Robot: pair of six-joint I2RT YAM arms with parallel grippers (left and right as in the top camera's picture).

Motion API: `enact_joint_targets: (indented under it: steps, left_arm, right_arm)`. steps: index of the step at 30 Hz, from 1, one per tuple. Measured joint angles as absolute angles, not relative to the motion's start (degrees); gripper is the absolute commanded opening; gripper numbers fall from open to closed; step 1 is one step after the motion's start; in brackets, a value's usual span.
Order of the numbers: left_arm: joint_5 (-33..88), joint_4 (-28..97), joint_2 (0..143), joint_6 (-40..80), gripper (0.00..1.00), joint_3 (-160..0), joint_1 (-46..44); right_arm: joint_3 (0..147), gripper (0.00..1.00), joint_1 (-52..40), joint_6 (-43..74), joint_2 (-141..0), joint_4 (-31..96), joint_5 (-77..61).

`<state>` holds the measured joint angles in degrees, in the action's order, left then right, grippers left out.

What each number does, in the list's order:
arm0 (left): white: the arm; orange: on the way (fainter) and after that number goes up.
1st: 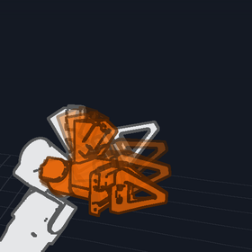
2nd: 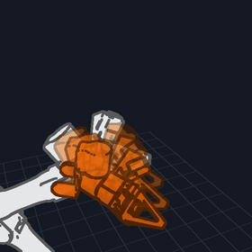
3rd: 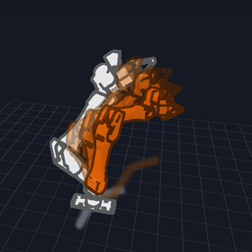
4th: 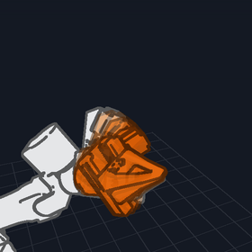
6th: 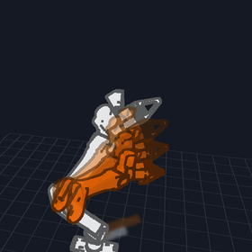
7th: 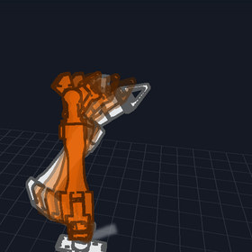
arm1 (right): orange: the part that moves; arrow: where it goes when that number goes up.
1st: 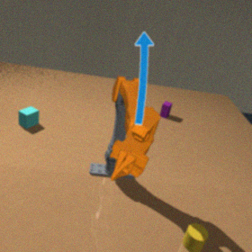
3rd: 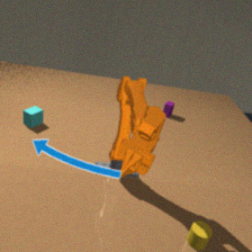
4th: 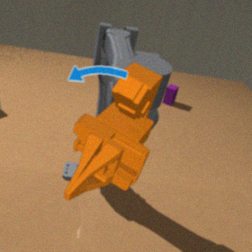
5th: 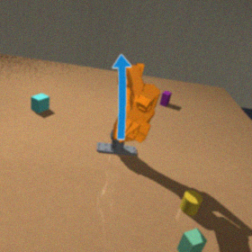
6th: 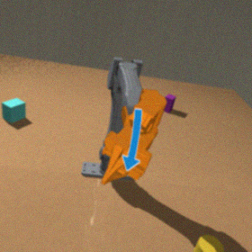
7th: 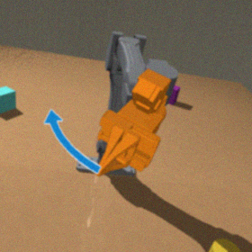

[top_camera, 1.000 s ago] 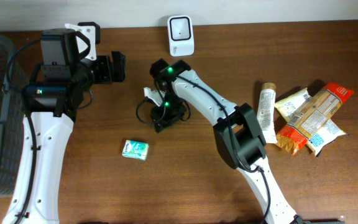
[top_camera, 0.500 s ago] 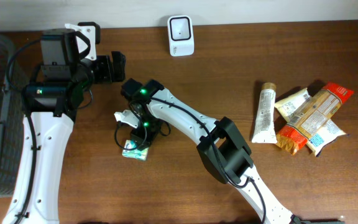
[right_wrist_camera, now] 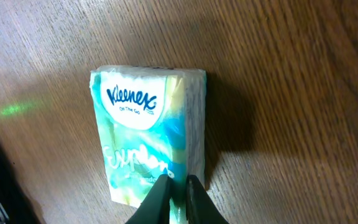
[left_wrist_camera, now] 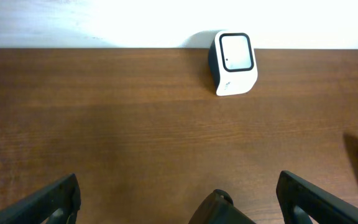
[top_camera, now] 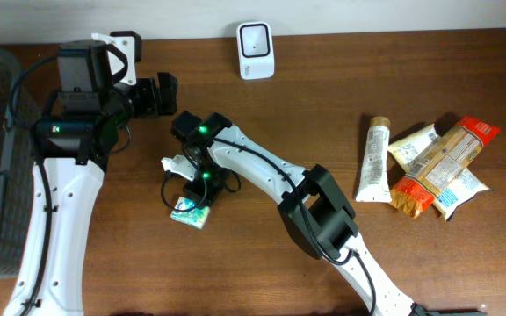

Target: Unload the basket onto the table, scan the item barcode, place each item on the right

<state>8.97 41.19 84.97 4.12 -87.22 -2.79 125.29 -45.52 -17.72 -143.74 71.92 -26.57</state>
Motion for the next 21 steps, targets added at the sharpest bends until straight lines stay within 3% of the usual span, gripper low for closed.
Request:
enact_joint_targets:
  steps: [3,7,12,13,14,16,17,21]
  left_arm:
    - [8.97,41.17,84.97,4.12,0.99,-87.22,-2.79]
    - [8.97,41.19,84.97,4.12,0.99,-87.22,-2.79]
    - [8.99,41.19,84.97,4.12,0.99,-87.22,-2.79]
    - [8.99,41.17,84.97,4.12,0.99,-87.22,-2.79]
    - [8.97,41.19,84.97,4.12,0.99,-87.22,-2.79]
    - [8.97,41.19,84.97,4.12,0.99,-87.22,-2.79]
    - [8.97,41.17,84.97,4.12,0.99,-87.22,-2.79]
    - [8.97,41.19,84.97,4.12,0.99,-87.22,-2.79]
  right_arm:
    - [125.23,0.04,-45.52,-16.49,-143.74,71.59,-26.79]
    - [125.19,0.04,-43.16,-5.17,-143.74,70.57,-24.43]
    - [125.03,0.05,-29.56,9.08,-141.56,71.59,-18.65]
    - [125.03,0.17,-27.68,10.33,-140.55,72.42,-18.39]
    - [125.03,0.37,-26.79,10.33,-139.81,73.25,-19.18]
    - [125.03,0.61,-26.98,8.14,-139.41,73.89,-22.50]
    - [124.95,0.66,-28.32,3.27,-139.41,73.67,-26.11]
    - [124.90,0.61,-36.14,-6.72,-139.44,68.66,-29.50]
